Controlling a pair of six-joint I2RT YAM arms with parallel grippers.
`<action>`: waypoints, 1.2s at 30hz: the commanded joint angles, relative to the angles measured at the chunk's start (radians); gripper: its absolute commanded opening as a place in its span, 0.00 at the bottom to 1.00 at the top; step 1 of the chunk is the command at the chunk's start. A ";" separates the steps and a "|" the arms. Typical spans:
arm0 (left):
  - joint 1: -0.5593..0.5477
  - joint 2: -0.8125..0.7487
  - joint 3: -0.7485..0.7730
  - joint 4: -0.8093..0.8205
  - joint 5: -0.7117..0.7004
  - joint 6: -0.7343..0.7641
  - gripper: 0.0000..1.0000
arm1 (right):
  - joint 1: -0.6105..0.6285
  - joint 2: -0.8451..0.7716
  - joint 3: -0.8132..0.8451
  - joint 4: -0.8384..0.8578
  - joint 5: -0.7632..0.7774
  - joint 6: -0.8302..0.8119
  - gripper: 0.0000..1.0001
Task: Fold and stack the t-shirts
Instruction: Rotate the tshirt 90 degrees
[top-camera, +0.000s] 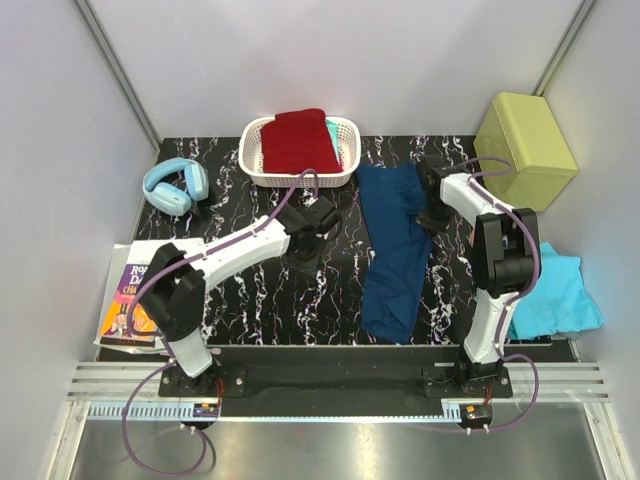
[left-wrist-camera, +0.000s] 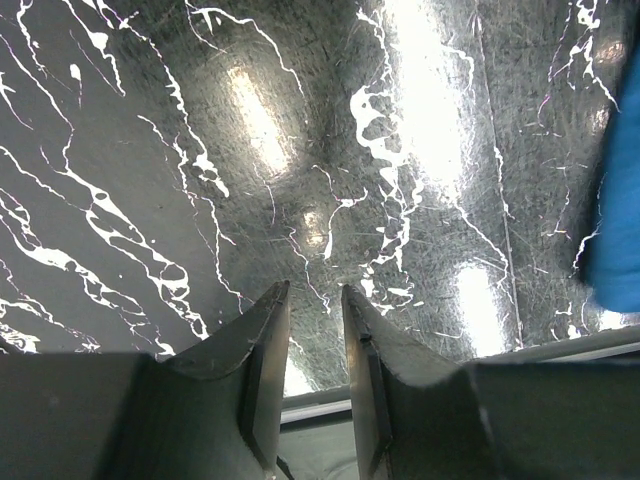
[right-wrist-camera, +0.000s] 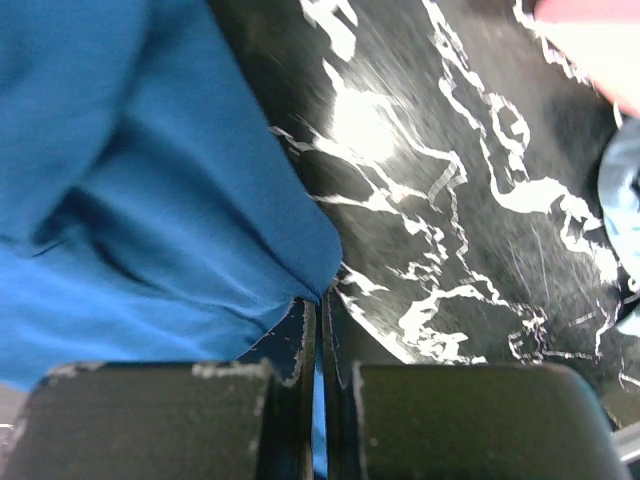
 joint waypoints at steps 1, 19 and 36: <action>0.006 0.001 0.004 0.022 0.026 -0.009 0.31 | 0.007 0.051 0.103 -0.041 0.029 -0.046 0.00; 0.007 0.167 0.340 0.096 0.024 -0.020 0.35 | 0.045 -0.358 0.028 0.058 -0.040 -0.167 0.83; 0.103 0.786 1.012 0.116 0.308 0.028 0.32 | 0.134 -0.587 -0.245 0.064 -0.129 -0.120 0.76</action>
